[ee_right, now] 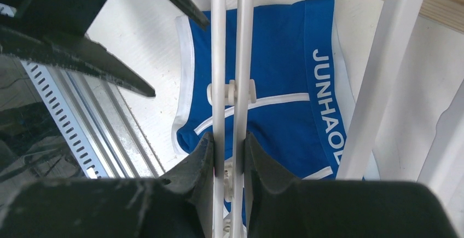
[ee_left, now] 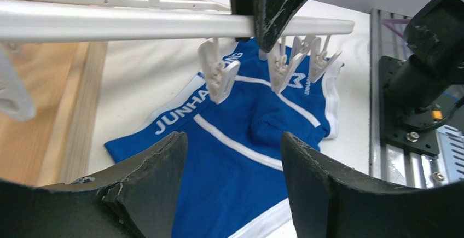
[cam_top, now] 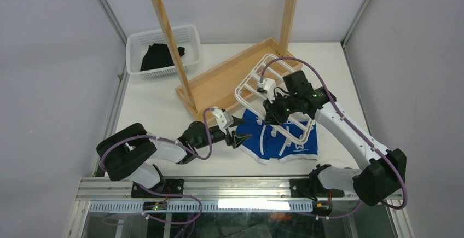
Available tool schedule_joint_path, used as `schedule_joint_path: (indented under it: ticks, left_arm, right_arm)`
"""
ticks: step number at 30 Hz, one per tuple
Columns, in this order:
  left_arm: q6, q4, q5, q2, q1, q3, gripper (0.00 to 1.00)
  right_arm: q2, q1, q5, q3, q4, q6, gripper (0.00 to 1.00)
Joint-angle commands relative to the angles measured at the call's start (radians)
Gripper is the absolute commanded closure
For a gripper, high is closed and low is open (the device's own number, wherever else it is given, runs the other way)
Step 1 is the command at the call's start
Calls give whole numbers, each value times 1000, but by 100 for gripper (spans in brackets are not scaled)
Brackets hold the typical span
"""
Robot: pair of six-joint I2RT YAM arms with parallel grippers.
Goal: Clip the underwear to the hanger
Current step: Open the clamp at the hanger.
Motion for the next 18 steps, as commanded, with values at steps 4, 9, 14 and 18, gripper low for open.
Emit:
schedule_joint_path:
  ticks: [4,9,14,18]
  left_arm:
    - [-135,-6,203,35,8,109,34]
    - [-181,146,247,57,9,73,30]
    - [-84,246,353,108,9,79,30]
    - [-32,410,452,204,9,110,33]
  right_arm:
    - [-45,4,-37,20,142,37,100]
    - [-43,4,-57,24,151,34,100]
    - [-44,4,-76,27,159,29,100]
    - [-45,4,-92,29,162,16,100]
